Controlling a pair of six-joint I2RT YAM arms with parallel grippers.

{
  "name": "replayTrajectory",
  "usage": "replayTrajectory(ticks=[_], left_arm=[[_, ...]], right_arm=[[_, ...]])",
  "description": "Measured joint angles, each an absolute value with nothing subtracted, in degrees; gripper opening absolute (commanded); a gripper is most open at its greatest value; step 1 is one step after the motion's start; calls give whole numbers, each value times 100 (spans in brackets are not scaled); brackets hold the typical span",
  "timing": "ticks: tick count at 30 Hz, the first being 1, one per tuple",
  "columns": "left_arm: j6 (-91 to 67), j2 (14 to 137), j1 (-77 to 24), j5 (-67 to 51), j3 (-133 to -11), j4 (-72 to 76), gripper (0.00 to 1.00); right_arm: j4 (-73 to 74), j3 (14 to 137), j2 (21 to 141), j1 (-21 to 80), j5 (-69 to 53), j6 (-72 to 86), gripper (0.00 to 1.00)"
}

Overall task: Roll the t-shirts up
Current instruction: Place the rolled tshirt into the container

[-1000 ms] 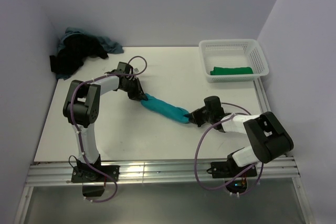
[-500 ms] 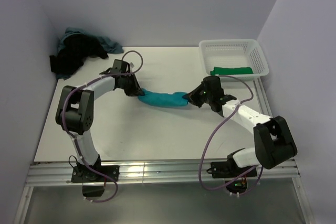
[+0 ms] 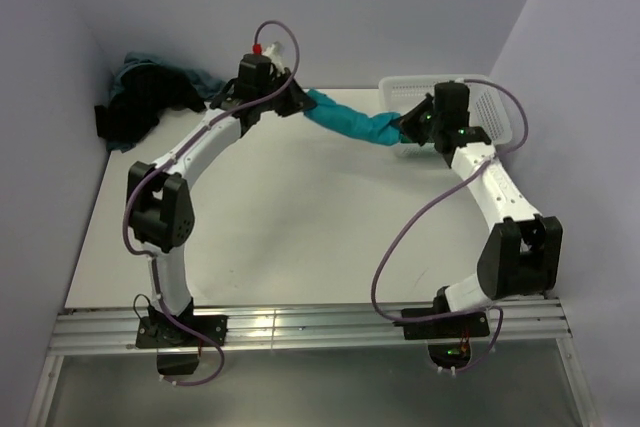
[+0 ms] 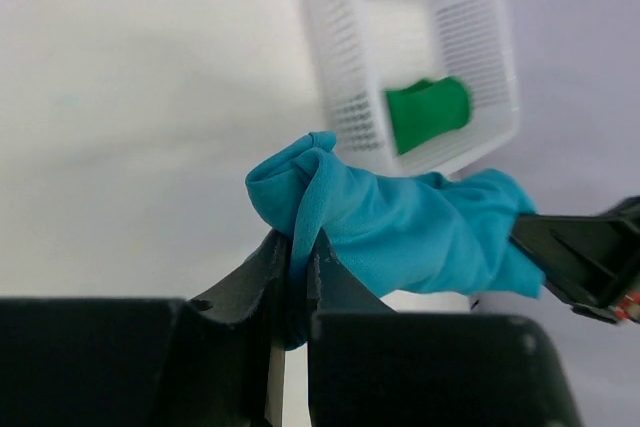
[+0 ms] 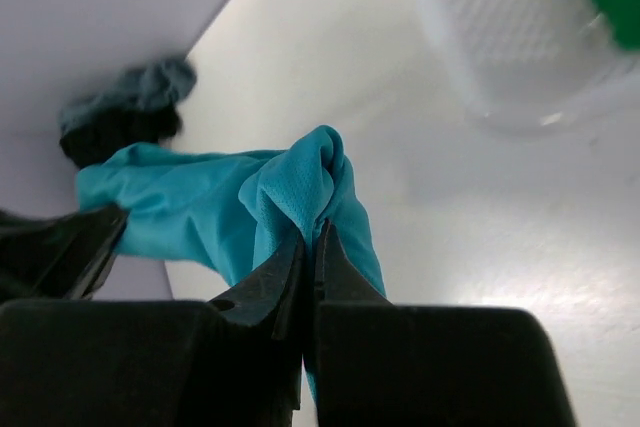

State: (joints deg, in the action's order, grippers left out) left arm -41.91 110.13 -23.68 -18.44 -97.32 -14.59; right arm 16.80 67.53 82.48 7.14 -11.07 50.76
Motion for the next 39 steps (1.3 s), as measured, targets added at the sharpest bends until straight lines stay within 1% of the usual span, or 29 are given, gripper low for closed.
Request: replayTrajectory(ticks=[6, 12, 14, 19, 23, 26, 30, 34, 39], left_arm=[[-4613, 11909, -2917, -1806, -10816, -749, 0], [-5124, 13334, -3330, -1809, -12121, -274, 0], [-5234, 13640, -3413, -1813, -12331, -169, 0], [-5345, 13784, -3544, -1874, -12436, -19, 0], [-5321, 13784, -3634, -1927, -12569, 51, 0], [-5262, 13784, -3684, -1962, -12569, 58, 0], [-5124, 13684, -3695, -1966, -12440, -5, 0], [-4984, 13163, -3688, -1931, -11773, -102, 0], [-4766, 12261, -3688, -1798, -11030, -298, 0]], right_arm=[[2171, 7789, 9109, 32, -755, 4696, 0], [2486, 8460, 10221, -279, -432, 4480, 0], [2576, 8781, 10711, -314, -353, 4390, 0], [2716, 9389, 11736, -325, -392, 4222, 0], [2936, 10001, 12403, -325, -773, 4049, 0], [2958, 10055, 12503, -325, -1149, 3972, 0], [2742, 9682, 12387, -305, -1616, 3933, 0], [2663, 9233, 12123, -113, -1863, 3905, 0], [2714, 8731, 11607, 454, -2032, 3933, 0]])
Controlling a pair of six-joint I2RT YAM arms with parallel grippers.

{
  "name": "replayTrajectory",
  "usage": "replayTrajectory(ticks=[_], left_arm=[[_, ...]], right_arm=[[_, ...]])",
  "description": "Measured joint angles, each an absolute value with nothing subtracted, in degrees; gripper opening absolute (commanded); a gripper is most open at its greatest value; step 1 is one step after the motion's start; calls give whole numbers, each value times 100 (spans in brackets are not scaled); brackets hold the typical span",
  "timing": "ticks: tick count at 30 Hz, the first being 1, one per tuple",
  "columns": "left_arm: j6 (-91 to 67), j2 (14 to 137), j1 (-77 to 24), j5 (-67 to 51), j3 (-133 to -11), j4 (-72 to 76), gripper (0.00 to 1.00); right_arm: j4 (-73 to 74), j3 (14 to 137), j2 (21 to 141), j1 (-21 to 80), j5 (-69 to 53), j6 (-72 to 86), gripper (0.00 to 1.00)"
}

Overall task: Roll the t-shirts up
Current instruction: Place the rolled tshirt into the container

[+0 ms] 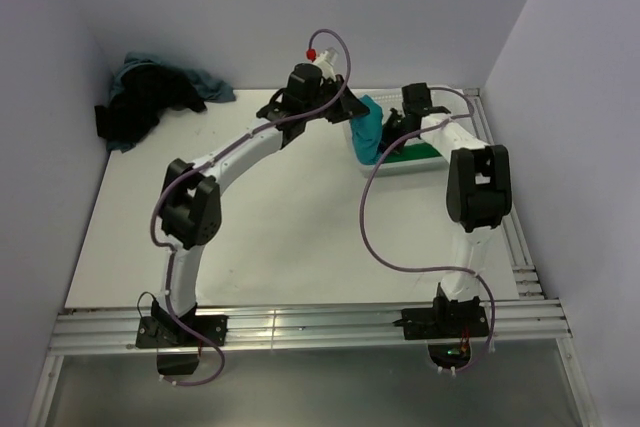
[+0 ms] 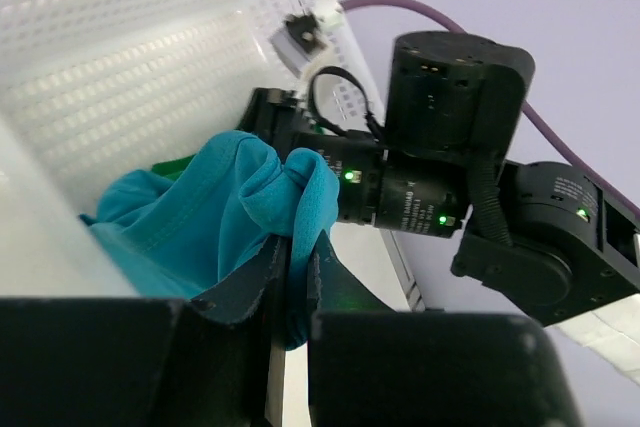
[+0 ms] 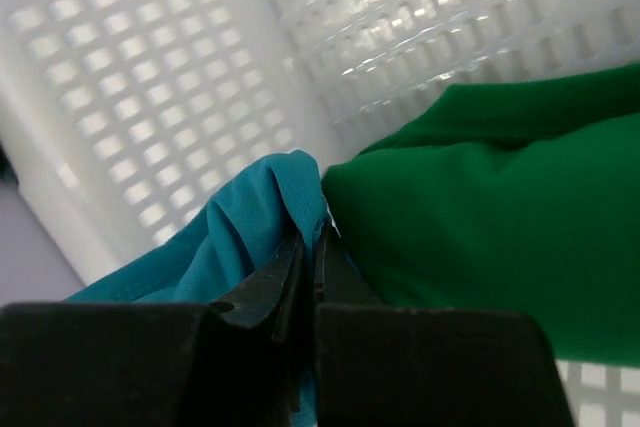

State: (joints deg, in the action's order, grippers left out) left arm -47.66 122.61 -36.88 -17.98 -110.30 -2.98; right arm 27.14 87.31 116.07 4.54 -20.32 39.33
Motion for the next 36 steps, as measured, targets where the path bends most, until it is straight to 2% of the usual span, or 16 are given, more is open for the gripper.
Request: replayTrajectory(ticks=[9, 15, 23, 30, 36], left_arm=[[-4674, 10833, -3385, -1782, -9767, -456, 0], [-4722, 10866, -3334, -1704, -9760, -467, 0], [-4797, 11819, -3347, -1474, -10014, -311, 0], [-5157, 13034, -3345, -1284, -10385, -285, 0], [-5332, 13255, -3369, -1059, -10711, -222, 0]], right_arm=[[2888, 8757, 11163, 1273, -2252, 4134, 0], [3229, 9185, 11181, 598, -2392, 4080, 0], [3367, 9598, 11214, -591, -2351, 3774, 0], [3277, 9743, 11799, -891, -2541, 3629, 0], [3079, 10049, 12324, -1009, -2755, 3590, 0]])
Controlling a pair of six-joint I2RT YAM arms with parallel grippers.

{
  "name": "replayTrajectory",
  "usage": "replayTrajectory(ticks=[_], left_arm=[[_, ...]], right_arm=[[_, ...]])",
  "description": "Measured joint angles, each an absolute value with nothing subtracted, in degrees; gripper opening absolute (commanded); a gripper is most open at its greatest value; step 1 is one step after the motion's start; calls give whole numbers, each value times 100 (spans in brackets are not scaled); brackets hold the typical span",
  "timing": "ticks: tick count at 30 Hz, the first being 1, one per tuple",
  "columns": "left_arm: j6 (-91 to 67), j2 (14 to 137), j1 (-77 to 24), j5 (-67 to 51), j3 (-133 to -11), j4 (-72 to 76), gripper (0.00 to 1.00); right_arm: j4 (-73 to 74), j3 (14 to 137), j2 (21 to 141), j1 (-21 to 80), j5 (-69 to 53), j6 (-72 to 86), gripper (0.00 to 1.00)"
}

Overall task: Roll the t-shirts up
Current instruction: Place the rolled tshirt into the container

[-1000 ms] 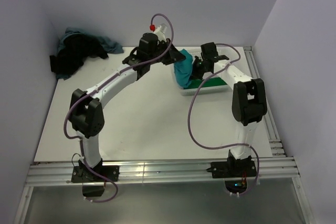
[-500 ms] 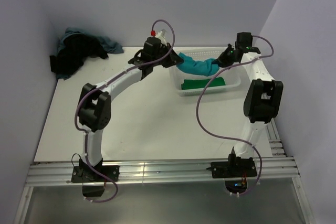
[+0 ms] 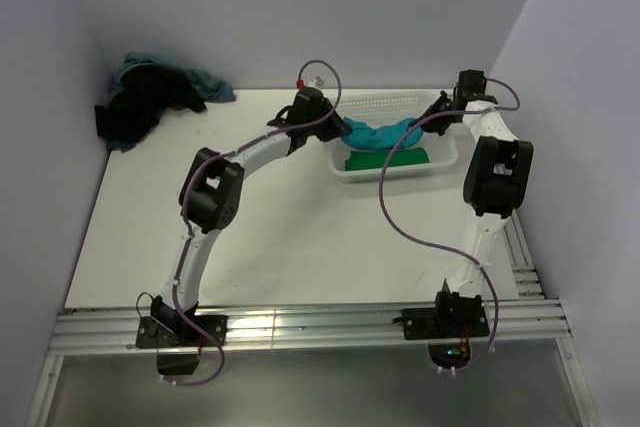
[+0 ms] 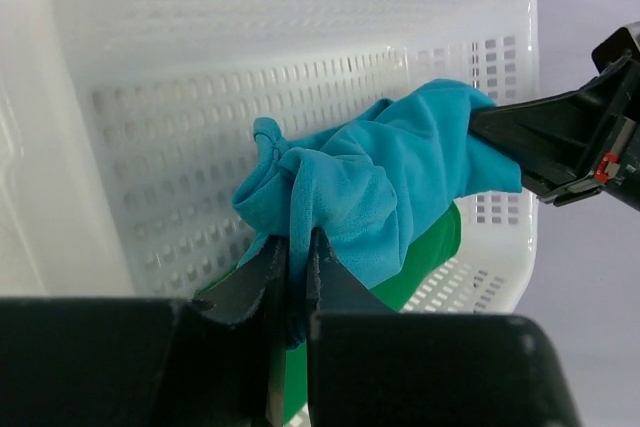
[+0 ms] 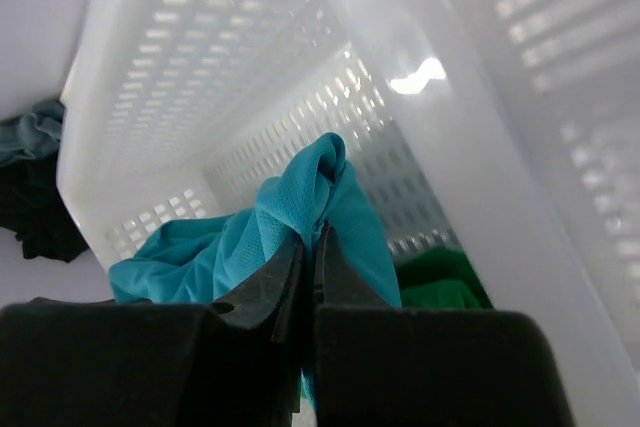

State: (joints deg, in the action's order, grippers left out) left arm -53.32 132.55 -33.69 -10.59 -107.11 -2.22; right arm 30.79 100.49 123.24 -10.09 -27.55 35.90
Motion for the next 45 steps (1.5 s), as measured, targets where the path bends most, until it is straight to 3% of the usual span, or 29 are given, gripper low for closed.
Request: replayTrajectory(ticks=[12, 30, 32, 36, 40, 45], left_arm=[[-5439, 13878, -3380, -1015, -11690, -574, 0], [-5273, 13998, -3662, -764, -12272, -1887, 0], [-5251, 14016, -3684, -762, -12326, -1999, 4], [-5179, 14090, -3697, -751, -12512, -2233, 14], [-5155, 14132, -3699, -749, -12606, -2349, 20], [-5122, 14138, -3701, -764, -12632, -2416, 38]], right_arm=[[3068, 10807, 12685, -1133, -2961, 3395, 0], [3542, 10538, 12696, -1083, -2491, 2751, 1], [3586, 10543, 12696, -1048, -2425, 2711, 4], [3736, 10654, 12707, -963, -2244, 2611, 20], [3892, 10857, 12781, -867, -2025, 2495, 20], [4001, 10962, 12851, -764, -1763, 2408, 26]])
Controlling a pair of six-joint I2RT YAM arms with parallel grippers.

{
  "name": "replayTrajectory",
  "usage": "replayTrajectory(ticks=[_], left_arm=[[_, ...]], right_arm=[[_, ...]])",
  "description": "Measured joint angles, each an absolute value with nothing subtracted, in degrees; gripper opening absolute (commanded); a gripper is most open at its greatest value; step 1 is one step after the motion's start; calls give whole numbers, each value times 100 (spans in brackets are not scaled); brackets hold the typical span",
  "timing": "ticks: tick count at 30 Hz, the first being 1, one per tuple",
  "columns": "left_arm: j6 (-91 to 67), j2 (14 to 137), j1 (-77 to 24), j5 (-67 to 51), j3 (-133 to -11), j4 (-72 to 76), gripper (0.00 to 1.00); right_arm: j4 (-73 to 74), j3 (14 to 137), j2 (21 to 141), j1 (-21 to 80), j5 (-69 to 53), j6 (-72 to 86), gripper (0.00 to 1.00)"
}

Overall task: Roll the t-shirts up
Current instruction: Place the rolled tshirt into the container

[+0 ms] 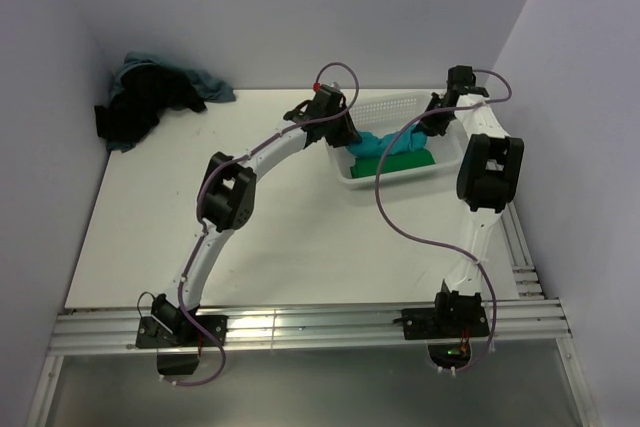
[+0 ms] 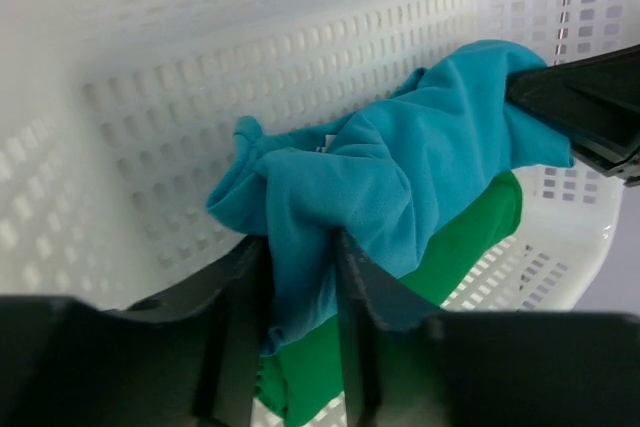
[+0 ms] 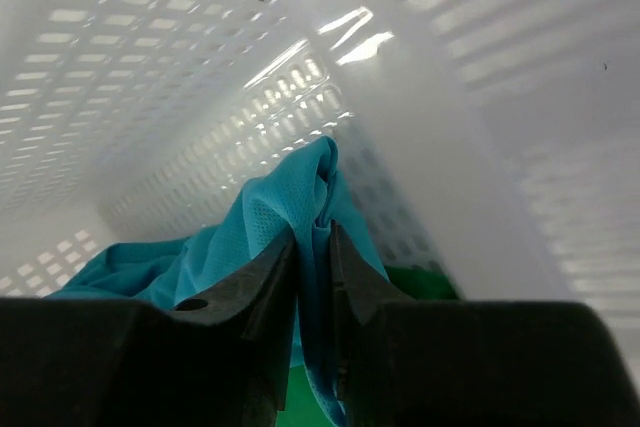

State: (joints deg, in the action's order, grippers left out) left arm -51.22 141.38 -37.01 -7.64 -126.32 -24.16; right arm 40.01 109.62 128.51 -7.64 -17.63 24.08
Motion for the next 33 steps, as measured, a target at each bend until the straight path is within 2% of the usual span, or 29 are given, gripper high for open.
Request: replayTrajectory(ticks=[3, 8, 14, 19, 23, 33], left_arm=[[-5035, 14138, -3715, -762, -12632, -2443, 46], [-4958, 14149, -3767, -742, -12632, -2519, 48], [-4915, 14204, -3787, -738, -12652, -2561, 56], [-4904, 14215, -3802, -670, -12667, -2626, 57], [-4888, 14215, -3809, -659, -12700, -2648, 64], [-4829, 14215, -3811, -657, -12787, -2681, 70]], right_arm=[[4060, 10962, 12892, -746, -1649, 2373, 32], [4128, 11087, 12897, -716, -1577, 2327, 38], [4163, 11144, 12903, -701, -1559, 2307, 43], [4163, 11155, 12903, -681, -1568, 2294, 48], [4169, 11194, 12903, -642, -1570, 2287, 61], [4178, 11286, 12903, -567, -1592, 2279, 73]])
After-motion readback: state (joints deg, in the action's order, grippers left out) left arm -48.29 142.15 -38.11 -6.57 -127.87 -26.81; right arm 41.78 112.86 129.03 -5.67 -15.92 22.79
